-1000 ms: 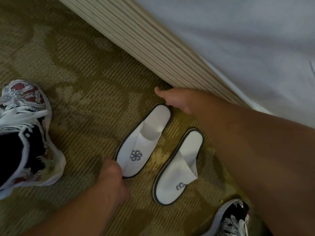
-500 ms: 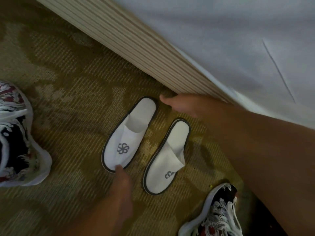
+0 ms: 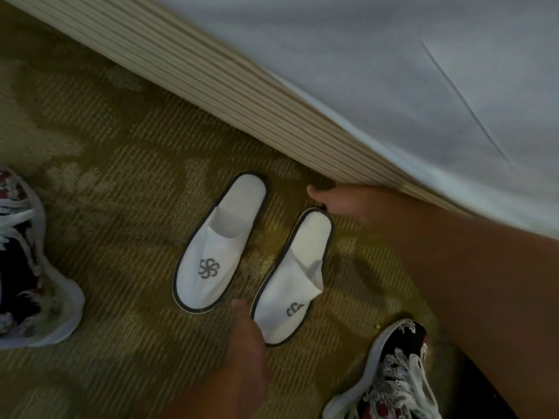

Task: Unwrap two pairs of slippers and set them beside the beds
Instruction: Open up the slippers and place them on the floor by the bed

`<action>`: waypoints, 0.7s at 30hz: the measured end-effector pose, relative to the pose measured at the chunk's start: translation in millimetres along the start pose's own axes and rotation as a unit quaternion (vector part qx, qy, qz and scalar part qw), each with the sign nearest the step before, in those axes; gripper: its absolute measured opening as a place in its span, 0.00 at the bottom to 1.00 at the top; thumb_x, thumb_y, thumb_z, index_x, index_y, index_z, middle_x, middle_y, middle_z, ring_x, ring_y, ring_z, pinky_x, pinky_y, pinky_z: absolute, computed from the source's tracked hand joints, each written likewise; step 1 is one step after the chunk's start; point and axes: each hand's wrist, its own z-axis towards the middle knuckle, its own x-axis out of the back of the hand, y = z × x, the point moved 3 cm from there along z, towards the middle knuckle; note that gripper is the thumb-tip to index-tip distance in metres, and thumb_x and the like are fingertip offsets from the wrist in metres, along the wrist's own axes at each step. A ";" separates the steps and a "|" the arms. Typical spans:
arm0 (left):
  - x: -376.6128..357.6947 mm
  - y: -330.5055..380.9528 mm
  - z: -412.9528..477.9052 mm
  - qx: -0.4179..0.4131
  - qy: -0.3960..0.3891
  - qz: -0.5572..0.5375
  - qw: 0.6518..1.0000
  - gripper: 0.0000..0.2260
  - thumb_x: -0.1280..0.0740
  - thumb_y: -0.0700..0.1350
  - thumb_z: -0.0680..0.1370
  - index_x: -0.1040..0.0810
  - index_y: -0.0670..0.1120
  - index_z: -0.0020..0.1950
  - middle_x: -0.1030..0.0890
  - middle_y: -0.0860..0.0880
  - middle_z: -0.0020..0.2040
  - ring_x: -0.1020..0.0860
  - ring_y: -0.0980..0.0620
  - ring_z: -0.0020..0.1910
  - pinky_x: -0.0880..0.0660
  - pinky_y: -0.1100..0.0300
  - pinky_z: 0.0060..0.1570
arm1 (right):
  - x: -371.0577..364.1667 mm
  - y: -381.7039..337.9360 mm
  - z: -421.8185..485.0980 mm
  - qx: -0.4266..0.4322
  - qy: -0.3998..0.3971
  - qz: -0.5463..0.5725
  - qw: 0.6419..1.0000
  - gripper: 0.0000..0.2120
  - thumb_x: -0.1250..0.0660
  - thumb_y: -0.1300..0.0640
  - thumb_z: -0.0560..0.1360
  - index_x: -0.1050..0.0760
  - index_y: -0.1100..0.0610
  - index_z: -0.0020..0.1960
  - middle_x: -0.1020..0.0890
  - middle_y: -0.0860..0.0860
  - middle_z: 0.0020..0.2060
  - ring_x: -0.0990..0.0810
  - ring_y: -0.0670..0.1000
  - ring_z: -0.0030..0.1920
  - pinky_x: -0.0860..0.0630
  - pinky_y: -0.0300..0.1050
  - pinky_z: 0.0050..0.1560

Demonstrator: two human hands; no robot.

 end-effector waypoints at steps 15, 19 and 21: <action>27.9 32.8 -6.4 0.064 0.065 -0.004 0.996 0.44 0.55 0.75 0.73 0.35 0.45 0.77 0.32 0.38 0.74 0.32 0.35 0.70 0.35 0.35 0.66 | -14.3 -43.7 -9.7 0.009 -0.065 0.027 0.997 0.46 0.47 0.24 0.70 0.43 0.53 0.78 0.37 0.55 0.76 0.35 0.58 0.72 0.36 0.58 0.71; 28.2 35.3 -9.2 0.064 0.077 0.000 0.995 0.44 0.55 0.75 0.74 0.36 0.46 0.77 0.33 0.39 0.75 0.34 0.36 0.72 0.38 0.35 0.70 | -14.5 -49.0 -9.1 0.012 -0.068 0.031 0.997 0.46 0.47 0.24 0.70 0.44 0.53 0.78 0.38 0.55 0.76 0.36 0.58 0.73 0.36 0.59 0.71; 27.9 36.2 -8.9 0.063 0.081 0.000 0.995 0.43 0.55 0.75 0.74 0.37 0.46 0.78 0.34 0.39 0.75 0.34 0.36 0.72 0.40 0.35 0.70 | -14.3 -51.2 -8.6 0.018 -0.069 0.035 0.997 0.46 0.46 0.24 0.70 0.43 0.53 0.78 0.37 0.55 0.76 0.35 0.58 0.72 0.36 0.59 0.71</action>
